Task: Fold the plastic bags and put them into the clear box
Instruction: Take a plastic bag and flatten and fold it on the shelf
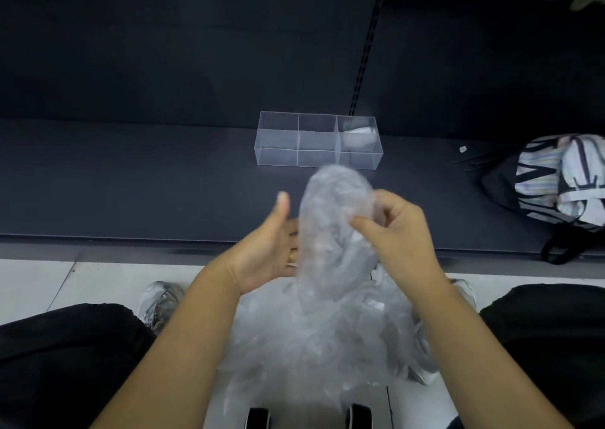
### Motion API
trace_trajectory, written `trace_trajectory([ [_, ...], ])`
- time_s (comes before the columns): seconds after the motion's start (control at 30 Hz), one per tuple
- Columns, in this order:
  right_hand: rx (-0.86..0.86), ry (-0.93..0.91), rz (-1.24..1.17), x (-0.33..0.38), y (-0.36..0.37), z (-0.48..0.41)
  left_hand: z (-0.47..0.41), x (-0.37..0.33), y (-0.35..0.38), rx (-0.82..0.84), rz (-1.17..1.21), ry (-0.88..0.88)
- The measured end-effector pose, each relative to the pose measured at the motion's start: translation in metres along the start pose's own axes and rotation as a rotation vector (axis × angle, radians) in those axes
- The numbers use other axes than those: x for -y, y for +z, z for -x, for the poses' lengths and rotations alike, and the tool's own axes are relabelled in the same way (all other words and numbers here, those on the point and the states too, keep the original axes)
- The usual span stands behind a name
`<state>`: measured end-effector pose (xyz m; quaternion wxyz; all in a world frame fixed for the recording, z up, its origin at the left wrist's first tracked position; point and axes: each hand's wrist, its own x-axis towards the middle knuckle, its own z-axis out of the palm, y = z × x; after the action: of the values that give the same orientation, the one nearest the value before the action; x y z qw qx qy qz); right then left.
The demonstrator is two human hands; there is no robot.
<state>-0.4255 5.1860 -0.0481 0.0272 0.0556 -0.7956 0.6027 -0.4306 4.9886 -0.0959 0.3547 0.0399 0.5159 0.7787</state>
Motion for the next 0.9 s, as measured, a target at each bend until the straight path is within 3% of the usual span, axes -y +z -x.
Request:
trace_trajectory([
  [0.1,0.307,-0.023,0.052,0.011,0.001,0.005,-0.009,-0.005,0.024,0.076,-0.050,0.134],
  [0.13,0.426,0.003,0.064,0.012,-0.005,0.004,-0.011,-0.005,0.026,0.011,-0.043,0.173],
  [0.2,0.536,0.069,-0.005,0.012,-0.022,0.003,-0.011,-0.003,0.020,-0.275,0.008,0.180],
  [0.27,0.406,0.104,-0.139,0.009,-0.033,0.000,-0.010,0.000,0.012,-0.411,0.049,0.237],
  [0.37,0.198,0.268,-0.234,-0.002,-0.037,-0.003,-0.006,0.000,0.010,-0.457,-0.106,0.329],
  [0.47,0.338,0.354,-0.220,-0.009,-0.023,0.000,-0.005,0.000,0.015,-0.378,-0.167,0.347],
  [0.53,0.345,0.314,-0.224,-0.012,-0.011,0.003,-0.005,0.001,0.019,-0.330,-0.180,0.343],
  [0.6,0.220,0.250,-0.247,-0.010,-0.003,0.003,-0.005,0.001,0.019,-0.320,-0.154,0.325],
  [0.77,-0.155,0.199,-0.220,-0.022,-0.017,-0.004,0.002,-0.001,0.001,-0.544,-0.164,0.279],
  [0.9,-0.278,0.262,-0.353,-0.031,-0.031,-0.009,0.007,-0.005,-0.014,-0.566,-0.013,0.376],
])
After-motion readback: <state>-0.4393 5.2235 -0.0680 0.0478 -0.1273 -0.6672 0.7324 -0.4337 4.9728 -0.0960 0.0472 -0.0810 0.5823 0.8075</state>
